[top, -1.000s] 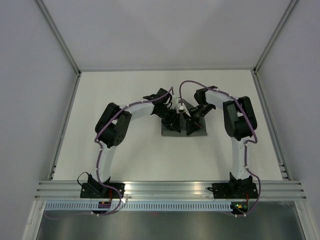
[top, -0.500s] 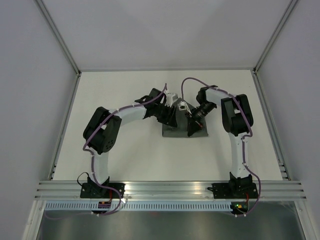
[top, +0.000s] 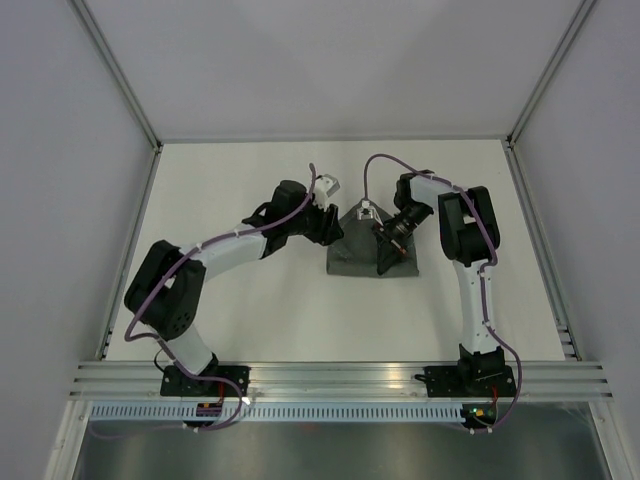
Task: Fold the napkin, place the utensils inside, and roll it up
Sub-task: Roll the napkin at the center of the board.
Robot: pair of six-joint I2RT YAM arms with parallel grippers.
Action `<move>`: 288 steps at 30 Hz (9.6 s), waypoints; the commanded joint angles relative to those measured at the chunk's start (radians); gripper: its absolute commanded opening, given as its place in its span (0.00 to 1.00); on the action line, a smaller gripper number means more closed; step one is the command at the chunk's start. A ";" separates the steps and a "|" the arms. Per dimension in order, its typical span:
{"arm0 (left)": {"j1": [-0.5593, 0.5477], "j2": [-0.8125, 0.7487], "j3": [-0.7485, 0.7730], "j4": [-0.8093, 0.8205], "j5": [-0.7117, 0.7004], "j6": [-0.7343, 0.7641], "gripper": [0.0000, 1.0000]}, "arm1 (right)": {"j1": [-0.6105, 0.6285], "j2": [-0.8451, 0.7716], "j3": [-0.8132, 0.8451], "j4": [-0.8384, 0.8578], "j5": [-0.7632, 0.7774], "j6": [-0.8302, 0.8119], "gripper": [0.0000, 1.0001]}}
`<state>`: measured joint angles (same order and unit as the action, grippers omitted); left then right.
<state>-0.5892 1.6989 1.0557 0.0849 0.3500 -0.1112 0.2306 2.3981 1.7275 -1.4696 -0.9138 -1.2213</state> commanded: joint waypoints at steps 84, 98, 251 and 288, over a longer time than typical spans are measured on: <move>-0.227 0.426 0.216 -0.304 0.297 0.378 0.02 | -0.277 -0.551 -0.252 0.601 -0.030 0.451 0.57; -0.100 0.694 0.526 -0.613 0.667 0.309 0.02 | -0.008 -1.070 -0.959 1.140 0.289 0.267 0.68; -0.192 0.739 0.727 -0.840 0.461 0.257 0.28 | -0.069 -1.201 -0.979 1.037 0.269 0.255 0.62; -0.150 0.762 0.883 -0.895 0.457 0.128 0.71 | 0.260 -0.930 -1.060 1.183 0.484 0.275 0.17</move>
<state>-0.7322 2.4756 1.9759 -0.8494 0.9741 0.0635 0.4812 1.4109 0.6487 -0.2687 -0.3508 -0.9398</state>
